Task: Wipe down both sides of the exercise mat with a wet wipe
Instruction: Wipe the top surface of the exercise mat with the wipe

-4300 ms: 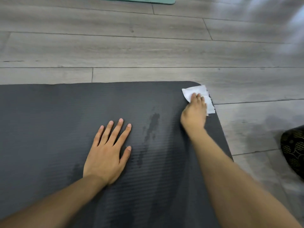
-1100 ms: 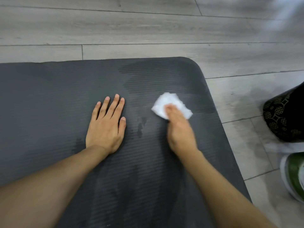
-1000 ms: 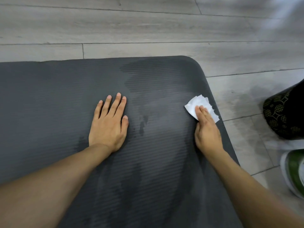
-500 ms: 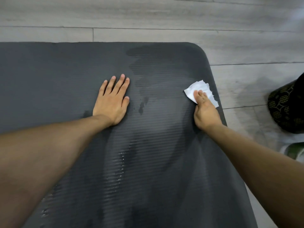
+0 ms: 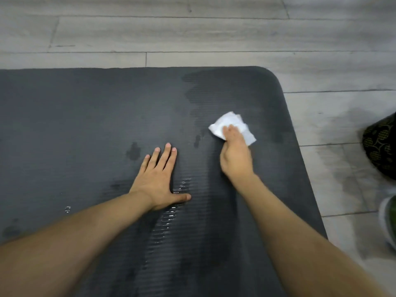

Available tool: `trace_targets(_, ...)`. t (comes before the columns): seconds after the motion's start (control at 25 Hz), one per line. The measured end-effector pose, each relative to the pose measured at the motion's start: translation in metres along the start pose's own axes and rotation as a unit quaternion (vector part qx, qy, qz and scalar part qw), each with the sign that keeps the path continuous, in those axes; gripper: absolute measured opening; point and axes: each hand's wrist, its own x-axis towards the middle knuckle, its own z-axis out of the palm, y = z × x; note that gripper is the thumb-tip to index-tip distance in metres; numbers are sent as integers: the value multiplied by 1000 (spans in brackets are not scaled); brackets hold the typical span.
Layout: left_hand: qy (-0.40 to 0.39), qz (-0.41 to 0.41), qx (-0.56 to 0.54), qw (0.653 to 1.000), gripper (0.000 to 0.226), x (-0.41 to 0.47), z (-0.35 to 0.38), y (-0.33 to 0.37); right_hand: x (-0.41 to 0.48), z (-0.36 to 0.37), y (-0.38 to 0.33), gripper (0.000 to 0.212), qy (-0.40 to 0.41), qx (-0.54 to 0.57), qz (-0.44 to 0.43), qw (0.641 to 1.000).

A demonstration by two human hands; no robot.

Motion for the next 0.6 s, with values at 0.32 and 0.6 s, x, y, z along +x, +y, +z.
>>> trace_targets(0.32,16,3,-15,1000,136,-3,-1,1,-15,-36,56,54,-15,-77,-5,997)
trace_targets(0.6,23,3,-13,1000,136,-2,4,3,-37,0,-4,53,-22,-5,0,1000)
